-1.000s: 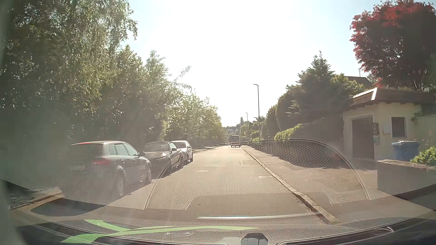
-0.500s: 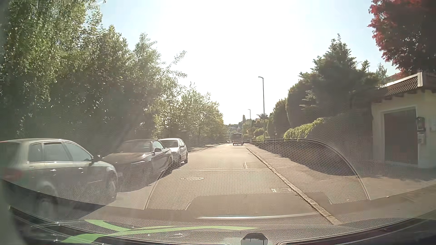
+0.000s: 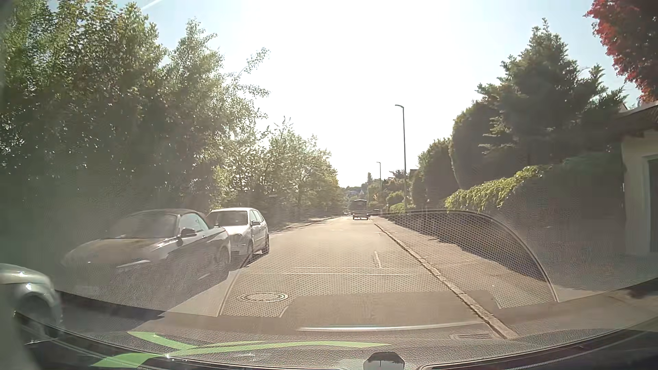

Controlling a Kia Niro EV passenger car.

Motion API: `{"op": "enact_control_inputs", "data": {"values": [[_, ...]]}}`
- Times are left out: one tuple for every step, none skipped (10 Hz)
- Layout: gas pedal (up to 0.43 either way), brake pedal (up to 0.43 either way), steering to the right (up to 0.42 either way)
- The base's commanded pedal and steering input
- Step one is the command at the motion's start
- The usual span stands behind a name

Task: Follow the waypoints while adhering to traffic rules and regulations

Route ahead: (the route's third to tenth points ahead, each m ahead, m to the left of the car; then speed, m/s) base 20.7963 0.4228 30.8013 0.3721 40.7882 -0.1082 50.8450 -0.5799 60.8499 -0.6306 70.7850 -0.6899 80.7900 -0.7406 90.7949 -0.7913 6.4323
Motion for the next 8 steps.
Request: {"op": "enact_control_inputs", "data": {"values": [[0.059, 0.000, -0.007], [0.047, 0.000, -0.007], [0.028, 0.000, -0.006], [0.028, 0.000, -0.006], [0.028, 0.000, -0.006], [0.028, 0.000, -0.006], [0.028, 0.000, -0.006], [0.028, 0.000, -0.006]]}}
